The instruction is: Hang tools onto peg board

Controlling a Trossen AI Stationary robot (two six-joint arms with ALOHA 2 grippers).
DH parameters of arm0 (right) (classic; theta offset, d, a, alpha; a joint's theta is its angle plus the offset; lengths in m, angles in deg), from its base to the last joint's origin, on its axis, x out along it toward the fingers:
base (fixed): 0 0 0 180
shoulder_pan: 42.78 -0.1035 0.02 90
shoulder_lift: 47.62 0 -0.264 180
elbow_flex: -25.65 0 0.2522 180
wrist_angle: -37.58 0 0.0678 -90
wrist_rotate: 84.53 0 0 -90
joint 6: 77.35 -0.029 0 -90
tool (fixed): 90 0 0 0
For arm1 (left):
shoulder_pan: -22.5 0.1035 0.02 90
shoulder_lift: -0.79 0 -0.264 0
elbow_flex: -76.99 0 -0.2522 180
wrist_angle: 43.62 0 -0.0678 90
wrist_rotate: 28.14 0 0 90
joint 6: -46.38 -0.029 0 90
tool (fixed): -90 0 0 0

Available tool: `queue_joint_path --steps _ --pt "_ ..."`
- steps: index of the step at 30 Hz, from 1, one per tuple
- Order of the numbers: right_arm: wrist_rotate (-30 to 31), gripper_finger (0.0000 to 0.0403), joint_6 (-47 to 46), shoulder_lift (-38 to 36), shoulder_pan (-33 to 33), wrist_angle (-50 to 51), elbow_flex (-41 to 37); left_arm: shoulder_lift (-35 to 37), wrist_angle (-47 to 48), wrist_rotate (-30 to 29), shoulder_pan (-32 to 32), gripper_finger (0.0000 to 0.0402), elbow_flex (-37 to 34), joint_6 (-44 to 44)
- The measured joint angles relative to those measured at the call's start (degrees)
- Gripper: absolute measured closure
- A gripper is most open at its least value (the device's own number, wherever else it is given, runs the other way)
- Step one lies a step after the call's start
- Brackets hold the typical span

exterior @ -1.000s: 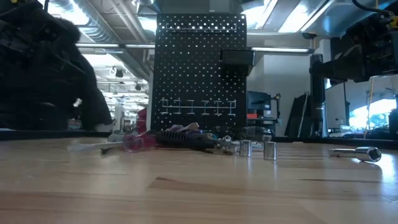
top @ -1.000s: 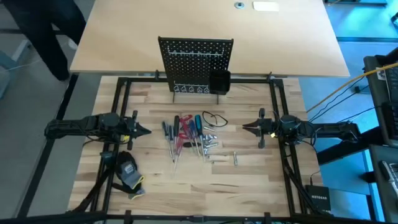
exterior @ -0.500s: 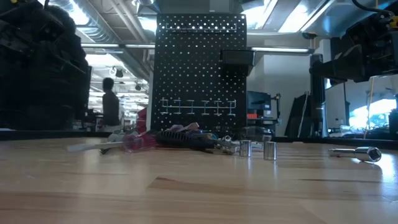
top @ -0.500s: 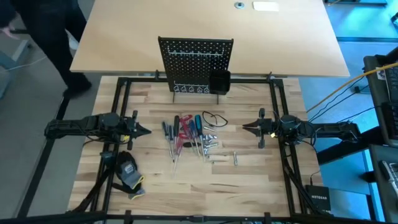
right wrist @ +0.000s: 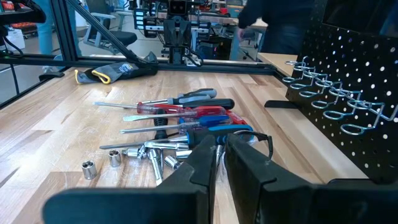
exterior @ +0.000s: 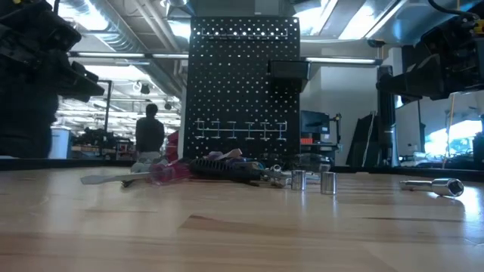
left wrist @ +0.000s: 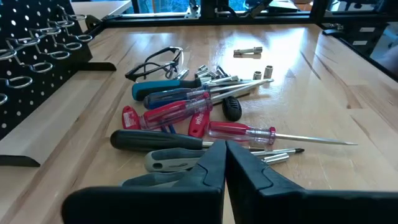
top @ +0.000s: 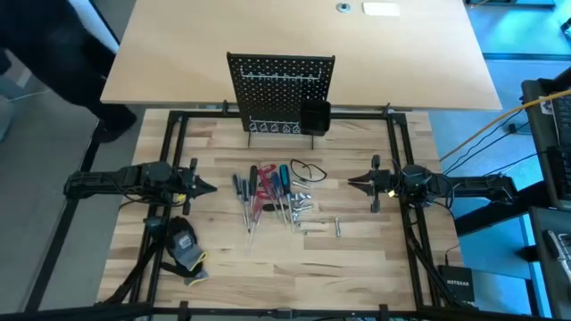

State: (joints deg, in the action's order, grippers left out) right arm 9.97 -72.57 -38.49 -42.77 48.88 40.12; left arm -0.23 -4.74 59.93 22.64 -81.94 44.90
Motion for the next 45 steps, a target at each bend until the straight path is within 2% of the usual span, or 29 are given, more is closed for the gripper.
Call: queue_joint_path --steps 23,26,33,39,42,45 --pt "0.0 0.0363 0.0 0.0 0.0 0.0 0.0 0.0 0.0 -0.2 0.0 0.0402 0.0 -0.4" --pt "0.0 0.0363 0.0 0.0 0.0 0.0 0.0 0.0 -1.0 -5.7 0.6 0.0402 0.0 -8.5" --pt "0.0 0.0363 0.0 0.0 0.0 0.1 0.0 0.0 -0.8 -6.2 0.8 0.0402 0.0 -15.4" --pt "0.0 0.0363 0.0 0.0 0.0 0.2 0.0 0.0 -0.8 -6.3 0.8 0.0402 0.0 -15.5" --pt "0.0 0.0363 0.0 0.0 0.0 0.2 0.0 0.0 -1.2 -8.3 0.8 0.0402 0.0 -15.2" --pt "0.0 0.0363 0.0 0.0 0.0 0.1 0.0 0.0 -2.1 -7.7 0.6 0.0402 0.0 -8.7"
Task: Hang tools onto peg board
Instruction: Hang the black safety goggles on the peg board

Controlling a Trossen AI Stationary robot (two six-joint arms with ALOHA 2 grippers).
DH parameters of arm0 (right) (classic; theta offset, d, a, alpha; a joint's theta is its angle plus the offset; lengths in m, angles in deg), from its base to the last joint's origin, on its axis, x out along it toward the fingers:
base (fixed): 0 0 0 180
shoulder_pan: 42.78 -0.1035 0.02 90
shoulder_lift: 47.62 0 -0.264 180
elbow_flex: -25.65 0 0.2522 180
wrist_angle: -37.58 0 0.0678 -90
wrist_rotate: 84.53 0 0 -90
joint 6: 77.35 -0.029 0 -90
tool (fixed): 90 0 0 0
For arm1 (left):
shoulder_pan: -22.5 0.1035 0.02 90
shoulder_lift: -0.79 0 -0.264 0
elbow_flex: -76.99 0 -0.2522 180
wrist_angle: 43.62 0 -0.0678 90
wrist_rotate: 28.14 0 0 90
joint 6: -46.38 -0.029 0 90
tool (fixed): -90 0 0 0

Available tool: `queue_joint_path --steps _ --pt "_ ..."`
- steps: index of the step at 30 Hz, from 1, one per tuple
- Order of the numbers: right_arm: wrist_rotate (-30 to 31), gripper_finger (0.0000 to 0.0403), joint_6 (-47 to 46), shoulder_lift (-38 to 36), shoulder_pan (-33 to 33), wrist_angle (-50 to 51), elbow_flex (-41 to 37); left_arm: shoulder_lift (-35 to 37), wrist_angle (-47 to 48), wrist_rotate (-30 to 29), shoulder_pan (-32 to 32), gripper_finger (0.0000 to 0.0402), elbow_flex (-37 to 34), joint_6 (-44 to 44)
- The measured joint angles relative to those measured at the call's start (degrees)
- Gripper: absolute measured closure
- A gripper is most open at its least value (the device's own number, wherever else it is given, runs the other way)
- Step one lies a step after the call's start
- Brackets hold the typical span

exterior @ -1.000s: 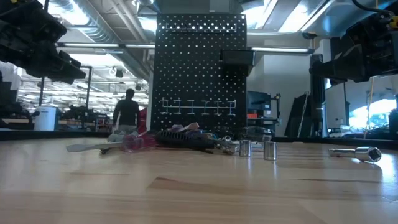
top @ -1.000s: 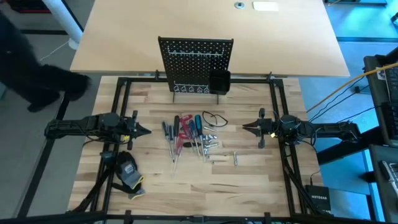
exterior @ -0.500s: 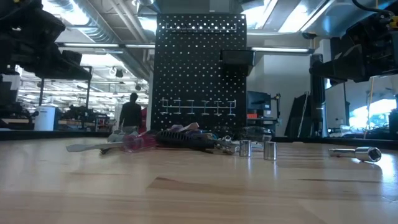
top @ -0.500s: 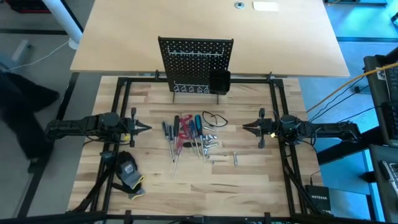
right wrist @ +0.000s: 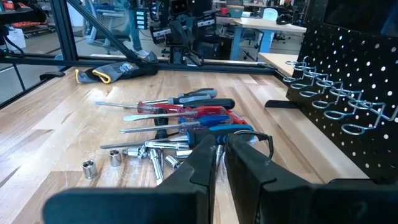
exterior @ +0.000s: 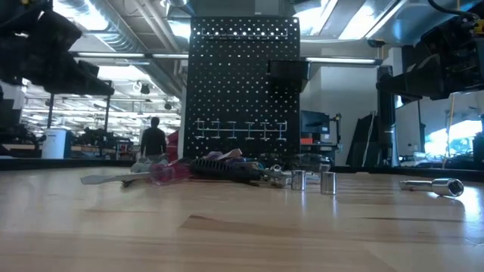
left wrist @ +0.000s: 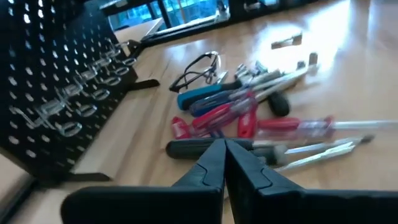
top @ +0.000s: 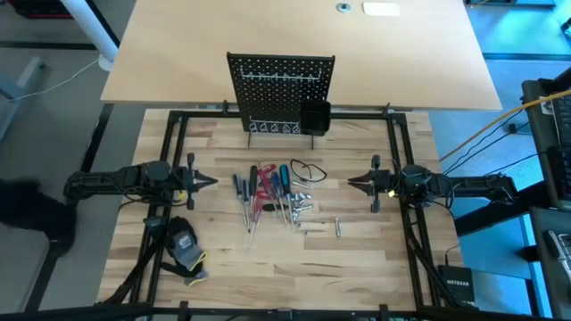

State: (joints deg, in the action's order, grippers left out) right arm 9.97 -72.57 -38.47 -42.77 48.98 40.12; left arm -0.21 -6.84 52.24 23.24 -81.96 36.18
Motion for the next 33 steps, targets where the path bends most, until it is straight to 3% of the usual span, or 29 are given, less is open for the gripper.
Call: queue_joint_path --steps 5,11,17,24,28,33 --pt "2.2 0.0363 -0.7 0.0 0.0 -2.4 0.0 0.0 -4.7 0.5 0.0 0.0402 0.0 9.7" --pt "-1.4 0.0363 -15.3 0.0 0.0 -7.7 0.0 0.0 -13.7 0.4 0.0 0.0402 0.0 18.3" --pt "7.5 0.0363 -15.7 0.0 0.0 -10.3 0.0 0.0 -20.9 -0.3 0.0 0.0401 0.0 13.3" --pt "13.5 0.0363 -16.5 1.3 0.0 -14.5 0.0 -1.8 -28.9 -0.3 0.1 0.0402 0.0 8.8" --pt "13.2 0.0363 -15.7 5.8 0.0 -20.2 0.3 -7.7 -36.6 -0.3 0.1 0.0402 0.0 5.0" --pt "12.0 0.0363 -15.0 15.0 0.0 -18.9 5.3 -18.3 -47.1 -0.3 0.2 0.0402 0.0 2.1"
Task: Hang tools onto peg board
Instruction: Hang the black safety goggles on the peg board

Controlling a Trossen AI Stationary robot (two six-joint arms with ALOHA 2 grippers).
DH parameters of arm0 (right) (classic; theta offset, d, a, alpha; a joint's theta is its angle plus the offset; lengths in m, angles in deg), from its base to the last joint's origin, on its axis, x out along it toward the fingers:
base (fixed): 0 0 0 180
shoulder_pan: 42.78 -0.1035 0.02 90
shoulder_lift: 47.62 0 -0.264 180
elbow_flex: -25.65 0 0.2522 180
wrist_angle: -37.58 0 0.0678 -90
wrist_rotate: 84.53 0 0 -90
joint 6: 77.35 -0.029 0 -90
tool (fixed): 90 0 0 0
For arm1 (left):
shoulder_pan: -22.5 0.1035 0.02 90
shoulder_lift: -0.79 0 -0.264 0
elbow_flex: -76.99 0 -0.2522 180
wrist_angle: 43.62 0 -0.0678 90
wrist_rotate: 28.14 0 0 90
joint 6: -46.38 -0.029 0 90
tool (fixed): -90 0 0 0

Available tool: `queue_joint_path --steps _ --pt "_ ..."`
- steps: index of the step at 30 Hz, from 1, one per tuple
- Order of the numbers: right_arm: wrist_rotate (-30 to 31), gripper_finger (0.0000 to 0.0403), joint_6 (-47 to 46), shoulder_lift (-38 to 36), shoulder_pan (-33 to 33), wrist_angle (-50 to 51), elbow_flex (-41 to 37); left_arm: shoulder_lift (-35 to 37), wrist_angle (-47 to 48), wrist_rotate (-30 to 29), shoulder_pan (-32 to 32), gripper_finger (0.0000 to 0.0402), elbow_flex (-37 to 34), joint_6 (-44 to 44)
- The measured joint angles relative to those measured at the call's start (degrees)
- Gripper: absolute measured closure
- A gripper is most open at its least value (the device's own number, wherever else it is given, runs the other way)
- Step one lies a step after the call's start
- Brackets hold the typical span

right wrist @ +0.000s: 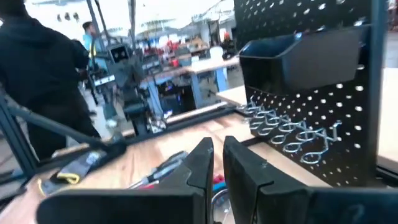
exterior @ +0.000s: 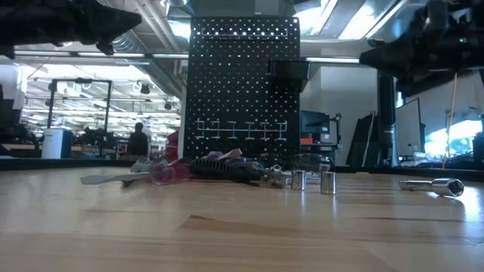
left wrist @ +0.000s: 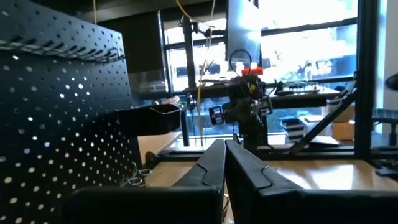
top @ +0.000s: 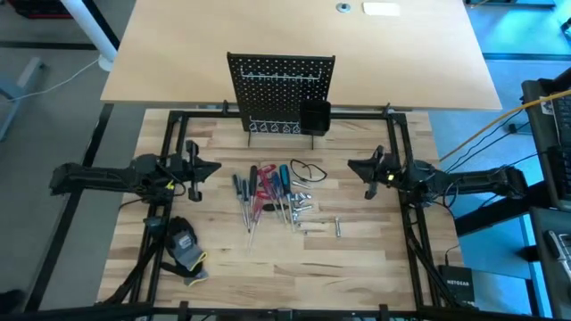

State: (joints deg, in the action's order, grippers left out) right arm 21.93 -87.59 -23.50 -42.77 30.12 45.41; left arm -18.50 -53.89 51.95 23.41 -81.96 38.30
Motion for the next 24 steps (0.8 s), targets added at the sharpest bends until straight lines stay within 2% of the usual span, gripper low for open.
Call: queue_joint_path --steps 7,13,17,24 --pt "-2.6 0.0363 0.8 12.7 0.0 5.3 7.6 -12.4 -9.4 -0.6 0.9 0.0402 0.0 -2.9" --pt "-3.6 0.0357 1.9 22.1 0.0 9.5 12.0 -18.1 -13.4 -0.7 2.9 0.0402 0.0 -2.2" --pt "-3.6 0.0320 2.3 28.9 0.0 10.5 14.7 -20.0 -14.6 -0.7 3.6 0.0402 0.0 -0.6" --pt "-3.6 0.0241 9.8 41.8 0.0 11.9 20.3 -22.4 -17.6 -0.7 3.6 0.0402 0.0 -0.9"
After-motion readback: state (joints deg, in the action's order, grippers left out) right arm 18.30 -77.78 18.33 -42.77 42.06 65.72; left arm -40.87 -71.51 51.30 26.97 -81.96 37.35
